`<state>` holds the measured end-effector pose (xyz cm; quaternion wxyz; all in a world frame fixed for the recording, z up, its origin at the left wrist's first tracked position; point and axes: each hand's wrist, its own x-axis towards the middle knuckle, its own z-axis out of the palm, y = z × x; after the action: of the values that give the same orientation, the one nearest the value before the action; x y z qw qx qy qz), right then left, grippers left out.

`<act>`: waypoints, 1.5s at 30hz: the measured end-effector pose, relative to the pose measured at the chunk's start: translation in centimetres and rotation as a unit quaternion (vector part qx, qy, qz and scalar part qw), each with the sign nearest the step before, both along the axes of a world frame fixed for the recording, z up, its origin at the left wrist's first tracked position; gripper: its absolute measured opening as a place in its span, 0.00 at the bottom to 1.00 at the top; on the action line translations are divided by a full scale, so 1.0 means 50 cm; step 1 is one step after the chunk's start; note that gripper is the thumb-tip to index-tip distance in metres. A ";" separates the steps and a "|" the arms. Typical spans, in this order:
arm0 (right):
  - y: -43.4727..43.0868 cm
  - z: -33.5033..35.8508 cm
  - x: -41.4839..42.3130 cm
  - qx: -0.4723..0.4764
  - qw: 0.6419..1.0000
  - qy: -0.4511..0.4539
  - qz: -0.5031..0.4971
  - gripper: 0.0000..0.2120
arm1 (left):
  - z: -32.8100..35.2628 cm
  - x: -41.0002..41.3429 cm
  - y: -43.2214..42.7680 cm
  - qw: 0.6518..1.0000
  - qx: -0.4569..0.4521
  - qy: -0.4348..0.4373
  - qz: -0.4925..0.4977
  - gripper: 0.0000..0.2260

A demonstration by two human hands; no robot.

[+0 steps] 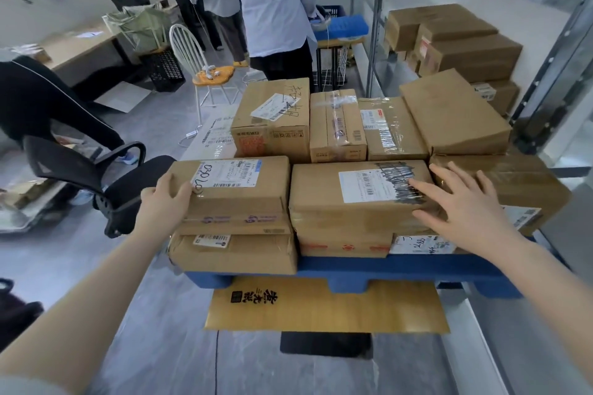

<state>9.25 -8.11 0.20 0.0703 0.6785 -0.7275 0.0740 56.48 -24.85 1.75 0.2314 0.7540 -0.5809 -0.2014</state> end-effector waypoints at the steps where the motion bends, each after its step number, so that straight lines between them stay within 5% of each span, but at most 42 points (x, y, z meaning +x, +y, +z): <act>1: 0.002 0.000 -0.004 0.002 1.000 0.001 -0.001 0.28 | -0.003 -0.002 0.001 1.000 0.002 0.005 -0.003 0.31; 6: 0.006 0.009 -0.001 0.008 1.000 -0.009 0.002 0.31 | -0.003 0.002 0.006 0.999 -0.004 0.050 -0.017 0.31; 10: 0.039 0.019 0.027 -0.107 0.990 -0.071 0.050 0.29 | -0.026 0.031 0.037 0.982 -0.044 0.171 0.060 0.36; 16: 0.099 -0.031 0.200 -0.137 0.958 -0.157 0.199 0.24 | -0.154 0.007 0.196 0.883 0.175 0.379 0.213 0.41; 21: 0.034 -0.051 0.375 -0.077 0.947 -0.149 0.273 0.24 | -0.177 -0.049 0.202 0.844 0.140 0.465 0.228 0.34; 26: -0.021 -0.068 0.461 -0.070 0.944 -0.087 0.311 0.25 | -0.170 -0.053 0.179 0.871 0.039 0.431 0.231 0.34; 30: -0.062 -0.077 0.483 -0.111 0.940 -0.031 0.321 0.27 | -0.171 -0.018 0.168 0.944 -0.062 0.292 0.139 0.32; 33: -0.084 -0.095 0.496 -0.123 0.936 0.032 0.328 0.31 | -0.189 0.011 0.163 0.977 -0.024 0.195 0.083 0.39; 39: -0.133 -0.079 0.503 -0.173 0.942 0.035 0.284 0.37 | -0.222 0.002 0.141 0.993 -0.009 0.113 0.033 0.49; 45: -0.158 -0.048 0.491 -0.149 0.956 0.044 0.250 0.34 | -0.233 -0.004 0.129 0.995 -0.009 0.090 0.032 0.49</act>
<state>33.78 -16.02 -2.21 0.1817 0.8231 -0.5115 0.1671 56.27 -18.40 -9.88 0.2962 0.7488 -0.5350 -0.2556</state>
